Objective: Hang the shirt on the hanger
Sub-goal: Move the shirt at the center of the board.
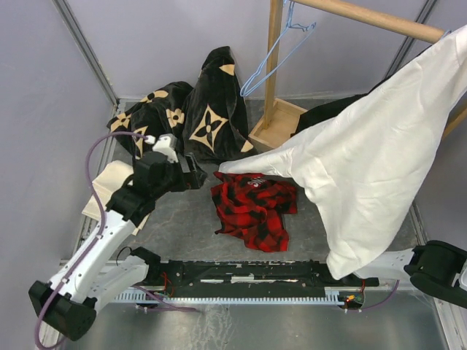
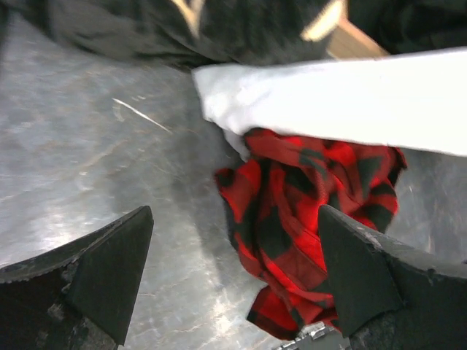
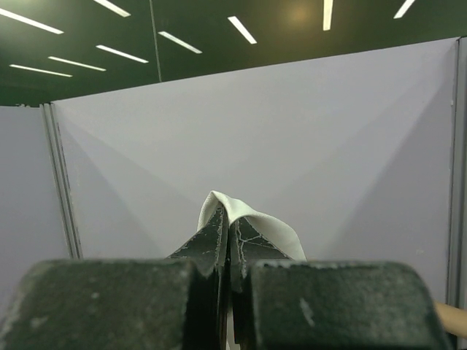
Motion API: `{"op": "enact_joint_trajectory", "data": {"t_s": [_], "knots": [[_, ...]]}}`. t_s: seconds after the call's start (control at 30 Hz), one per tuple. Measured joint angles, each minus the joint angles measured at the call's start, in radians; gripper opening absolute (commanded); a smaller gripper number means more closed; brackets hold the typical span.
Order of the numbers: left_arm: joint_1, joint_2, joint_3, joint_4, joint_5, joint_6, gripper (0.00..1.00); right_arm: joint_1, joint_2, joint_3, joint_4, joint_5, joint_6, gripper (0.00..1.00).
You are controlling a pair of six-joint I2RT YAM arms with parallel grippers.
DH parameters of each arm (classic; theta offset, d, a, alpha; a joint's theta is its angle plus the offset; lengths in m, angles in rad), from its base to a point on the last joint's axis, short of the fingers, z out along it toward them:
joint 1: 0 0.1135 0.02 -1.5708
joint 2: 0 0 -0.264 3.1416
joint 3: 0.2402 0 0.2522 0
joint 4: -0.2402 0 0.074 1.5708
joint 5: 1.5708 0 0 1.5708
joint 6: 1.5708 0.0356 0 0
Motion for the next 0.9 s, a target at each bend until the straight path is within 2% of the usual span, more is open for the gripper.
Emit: {"op": "enact_joint_trajectory", "data": {"t_s": [0.2, 0.67, 0.9], "knots": [[-0.221, 0.085, -0.037, 0.086, -0.083, -0.053, 1.0, 0.0, -0.033, -0.058, 0.003, 0.045, -0.03, 0.0], [-0.396, 0.282, -0.09, 0.308, -0.13, -0.119, 1.0, 0.0, -0.095, -0.021, 0.01, 0.118, -0.123, 0.0], [-0.443, 0.391, -0.122, 0.394, -0.13, -0.14, 1.0, 0.0, -0.148, -0.066, 0.022, 0.153, -0.137, 0.0]]}}
